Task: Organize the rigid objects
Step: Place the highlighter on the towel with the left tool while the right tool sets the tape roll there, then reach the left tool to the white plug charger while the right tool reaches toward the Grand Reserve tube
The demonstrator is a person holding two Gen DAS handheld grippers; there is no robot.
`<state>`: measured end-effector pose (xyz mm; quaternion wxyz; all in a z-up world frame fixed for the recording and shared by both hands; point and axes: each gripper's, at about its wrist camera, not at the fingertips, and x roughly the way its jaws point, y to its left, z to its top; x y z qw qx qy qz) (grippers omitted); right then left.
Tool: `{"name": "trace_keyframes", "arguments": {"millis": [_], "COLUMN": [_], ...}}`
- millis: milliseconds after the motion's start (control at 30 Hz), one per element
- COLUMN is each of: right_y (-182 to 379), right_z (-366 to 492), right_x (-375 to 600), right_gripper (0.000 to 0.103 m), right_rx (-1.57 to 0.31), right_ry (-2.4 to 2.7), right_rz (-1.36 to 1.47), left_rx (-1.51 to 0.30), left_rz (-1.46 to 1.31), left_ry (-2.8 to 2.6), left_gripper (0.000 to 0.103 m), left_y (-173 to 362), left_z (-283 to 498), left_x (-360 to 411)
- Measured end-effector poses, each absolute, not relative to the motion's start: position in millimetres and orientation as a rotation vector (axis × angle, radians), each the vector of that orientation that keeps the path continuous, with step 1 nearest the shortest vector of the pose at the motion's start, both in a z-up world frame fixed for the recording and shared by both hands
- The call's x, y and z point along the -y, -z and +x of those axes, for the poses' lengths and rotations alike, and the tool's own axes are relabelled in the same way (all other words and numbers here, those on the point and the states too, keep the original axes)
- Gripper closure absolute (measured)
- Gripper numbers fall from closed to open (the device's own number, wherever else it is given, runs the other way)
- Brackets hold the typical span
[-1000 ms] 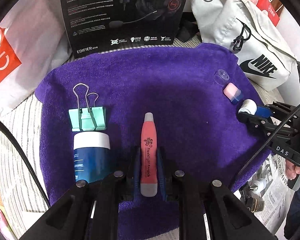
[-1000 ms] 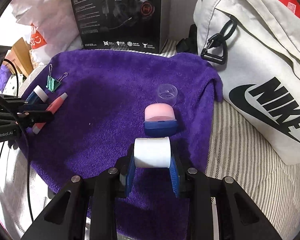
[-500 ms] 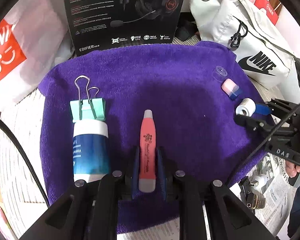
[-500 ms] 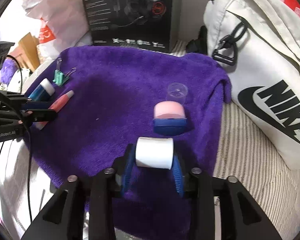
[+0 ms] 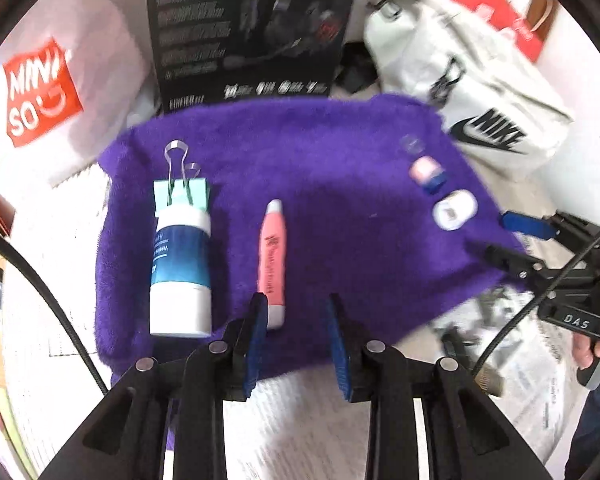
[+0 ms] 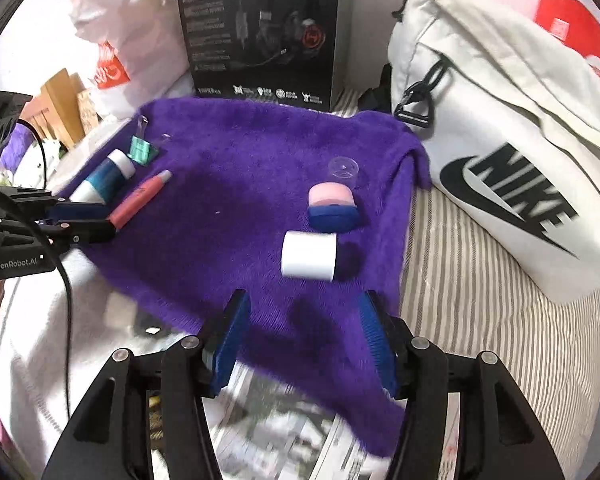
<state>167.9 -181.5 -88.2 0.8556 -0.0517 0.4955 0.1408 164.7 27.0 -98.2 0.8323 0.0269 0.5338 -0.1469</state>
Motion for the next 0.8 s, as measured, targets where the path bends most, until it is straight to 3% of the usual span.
{"name": "trace_keyframes", "arguments": {"millis": [300,567,800], "right_y": [68,65,80], "right_z": [115,77,67], "right_x": [213,235,246], "right_gripper": [0.045,0.041,0.041], "right_rx": [-1.021,-1.005,-1.039], "right_ry": [-0.231,-0.212,-0.221], "right_rz": [-0.003,0.067,0.09], "left_rx": [-1.093,-1.156,-1.188], "left_rz": [0.054,0.039,0.027], "left_ry": [0.396,0.397,0.343], "left_gripper": [0.075,0.075,0.065], "left_y": [85,113,127], "left_z": [121,117,125], "left_x": [4,27,34]}}
